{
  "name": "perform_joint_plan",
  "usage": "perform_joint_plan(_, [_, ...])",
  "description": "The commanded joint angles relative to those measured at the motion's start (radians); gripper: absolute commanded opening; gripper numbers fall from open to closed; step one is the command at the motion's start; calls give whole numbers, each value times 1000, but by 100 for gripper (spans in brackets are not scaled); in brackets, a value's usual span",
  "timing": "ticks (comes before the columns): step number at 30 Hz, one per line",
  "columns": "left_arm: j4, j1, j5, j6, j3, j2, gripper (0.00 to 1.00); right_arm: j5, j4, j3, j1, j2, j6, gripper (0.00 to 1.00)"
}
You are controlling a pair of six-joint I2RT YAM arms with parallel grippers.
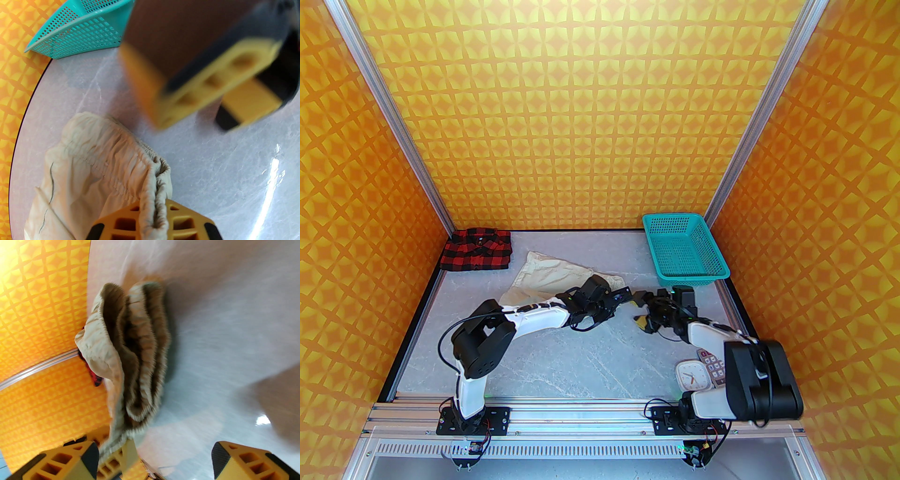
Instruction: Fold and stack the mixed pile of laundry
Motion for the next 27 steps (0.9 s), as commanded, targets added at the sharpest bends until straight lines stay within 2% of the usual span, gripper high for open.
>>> perform_joint_plan(1, [42,-4,20,-36,-21,-29,0,-12,237,19,40,81,150,85])
perform_joint_plan(7, [33,-7,50,-62,-25,-27,0,-8,398,54,85,197,226,86])
perform_joint_plan(11, [44,-6,50,-71,-35,-36,0,1,394,73,106,242,212,84])
perform_joint_plan(13, [51,-6,61,-83,-37,-44,0,2,410,87,108,280,192,78])
perform_joint_plan(17, [60,-9,76,-111,-49,-69,0,-2,452,118,109,370,138,58])
perform_joint_plan(20, [71,-19,85,-140,-84,-103,0,8,514,107,104,414,129,36])
perform_joint_plan(21, [72,-22,87,-147,-100,-119,3,6,544,98,100,422,139,27])
perform_joint_plan(22, [73,-26,90,-159,-115,-134,11,0,579,90,98,430,148,20])
perform_joint_plan(24, [70,-27,120,-194,-147,-167,33,-23,585,82,96,424,133,12])
perform_joint_plan(27, [58,-27,188,-265,-183,-247,44,-24,424,67,93,363,34,6])
